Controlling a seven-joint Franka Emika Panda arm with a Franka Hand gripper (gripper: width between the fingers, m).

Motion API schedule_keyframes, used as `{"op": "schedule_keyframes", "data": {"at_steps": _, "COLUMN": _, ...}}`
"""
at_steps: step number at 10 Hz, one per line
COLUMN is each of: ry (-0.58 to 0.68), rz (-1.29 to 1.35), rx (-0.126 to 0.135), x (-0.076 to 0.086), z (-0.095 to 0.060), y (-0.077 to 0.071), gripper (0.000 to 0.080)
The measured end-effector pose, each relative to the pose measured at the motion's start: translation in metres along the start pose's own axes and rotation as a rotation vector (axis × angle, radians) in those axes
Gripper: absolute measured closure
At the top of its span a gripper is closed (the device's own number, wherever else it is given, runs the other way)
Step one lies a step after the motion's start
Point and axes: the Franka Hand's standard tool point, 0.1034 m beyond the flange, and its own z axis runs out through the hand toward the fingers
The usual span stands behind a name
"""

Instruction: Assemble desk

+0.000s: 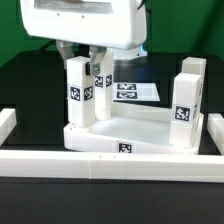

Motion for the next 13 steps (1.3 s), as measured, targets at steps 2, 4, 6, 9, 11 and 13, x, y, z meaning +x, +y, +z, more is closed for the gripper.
{"op": "schedule_keyframes", "data": {"at_steps": 2, "ry": -0.001, "rz": 0.125, "rx": 0.003, "x": -0.0013, "z": 0.0003, "y": -0.0022, "gripper": 0.0507}}
{"op": "schedule_keyframes", "data": {"at_steps": 4, "ry": -0.001, "rz": 0.251, "rx": 0.003, "x": -0.0015, "z": 0.0005, "y": -0.0024, "gripper": 0.0507}}
{"op": "schedule_keyframes", "data": {"at_steps": 6, "ry": -0.002, "rz": 0.394, "rx": 0.003, "x": -0.0016, "z": 0.0007, "y": -0.0024, "gripper": 0.0507}}
{"op": "schedule_keyframes", "data": {"at_steps": 9, "ry": -0.013, "rz": 0.623, "rx": 0.023, "x": -0.0003, "z": 0.0014, "y": -0.0013, "gripper": 0.0507}}
{"op": "schedule_keyframes", "data": {"at_steps": 11, "ry": -0.025, "rz": 0.767, "rx": 0.038, "x": 0.0004, "z": 0.0015, "y": -0.0010, "gripper": 0.0507}}
{"op": "schedule_keyframes", "data": {"at_steps": 13, "ry": -0.042, "rz": 0.939, "rx": 0.054, "x": 0.0007, "z": 0.0016, "y": -0.0019, "gripper": 0.0507}}
